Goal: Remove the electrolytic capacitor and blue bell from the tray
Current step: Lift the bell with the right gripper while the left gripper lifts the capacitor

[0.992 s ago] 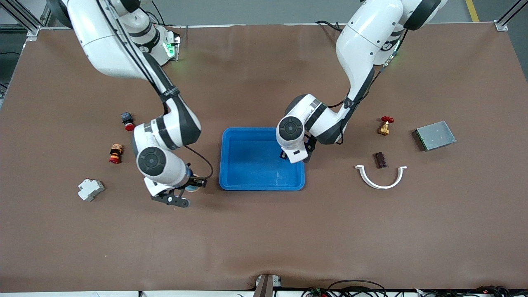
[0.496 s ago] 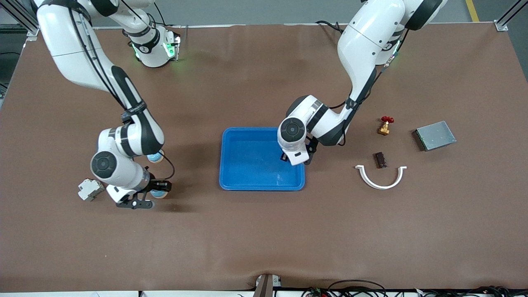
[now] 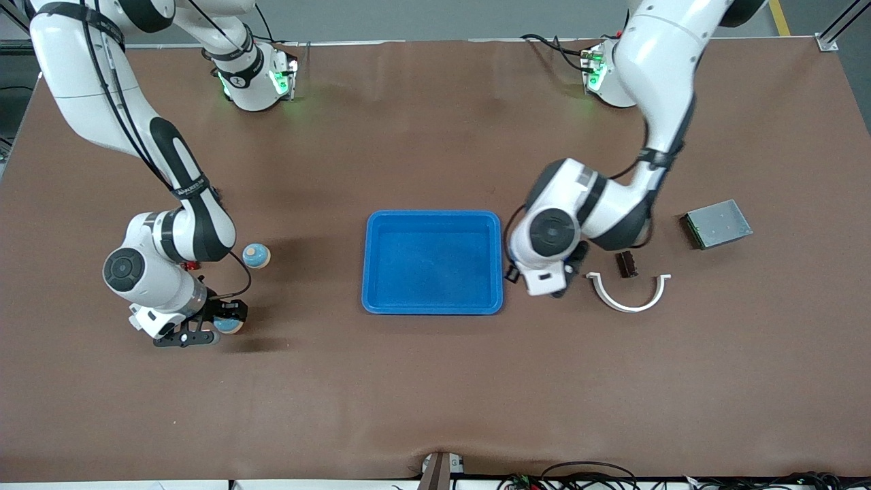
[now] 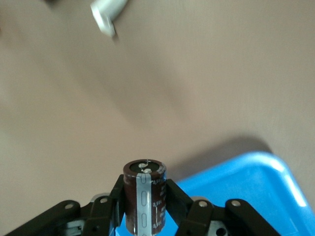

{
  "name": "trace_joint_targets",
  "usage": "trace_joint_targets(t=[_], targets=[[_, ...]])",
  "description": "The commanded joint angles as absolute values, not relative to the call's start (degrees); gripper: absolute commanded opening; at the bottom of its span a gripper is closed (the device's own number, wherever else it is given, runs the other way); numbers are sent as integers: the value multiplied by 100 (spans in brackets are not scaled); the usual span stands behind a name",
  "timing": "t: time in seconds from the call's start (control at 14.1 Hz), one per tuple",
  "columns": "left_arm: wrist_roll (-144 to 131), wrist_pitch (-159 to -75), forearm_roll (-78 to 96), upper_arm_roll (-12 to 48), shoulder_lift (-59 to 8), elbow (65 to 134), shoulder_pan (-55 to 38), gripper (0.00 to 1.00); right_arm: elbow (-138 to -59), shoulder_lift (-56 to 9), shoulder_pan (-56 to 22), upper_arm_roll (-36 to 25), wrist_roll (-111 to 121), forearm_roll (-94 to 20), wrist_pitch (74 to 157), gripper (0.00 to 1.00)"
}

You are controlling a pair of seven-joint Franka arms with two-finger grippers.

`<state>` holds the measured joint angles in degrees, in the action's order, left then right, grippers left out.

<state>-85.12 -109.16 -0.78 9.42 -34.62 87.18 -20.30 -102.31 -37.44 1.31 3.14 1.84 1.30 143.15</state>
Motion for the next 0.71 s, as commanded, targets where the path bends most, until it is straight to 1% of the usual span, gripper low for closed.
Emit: trace_joint_targets(t=[0.0,0.35,0.5,0.64], targets=[[-7431,-10259,-211,976,-3410,8386,-1532,0,-10572,-3630,273,440,290,167,14711,0],[-5409,-10178,-307,923,-3489,8104,-573,0,-10600,-3726,281,466,273,88,14818,0],[-4968,-10300,-561,932,-3629,7981,-335,0,-10600,-3753,272,475,255,79,14827,0],[-4852,-10685,-746,923,-3831,7884,-220,0,-10600,-3788,246,483,246,-34,14836,0]])
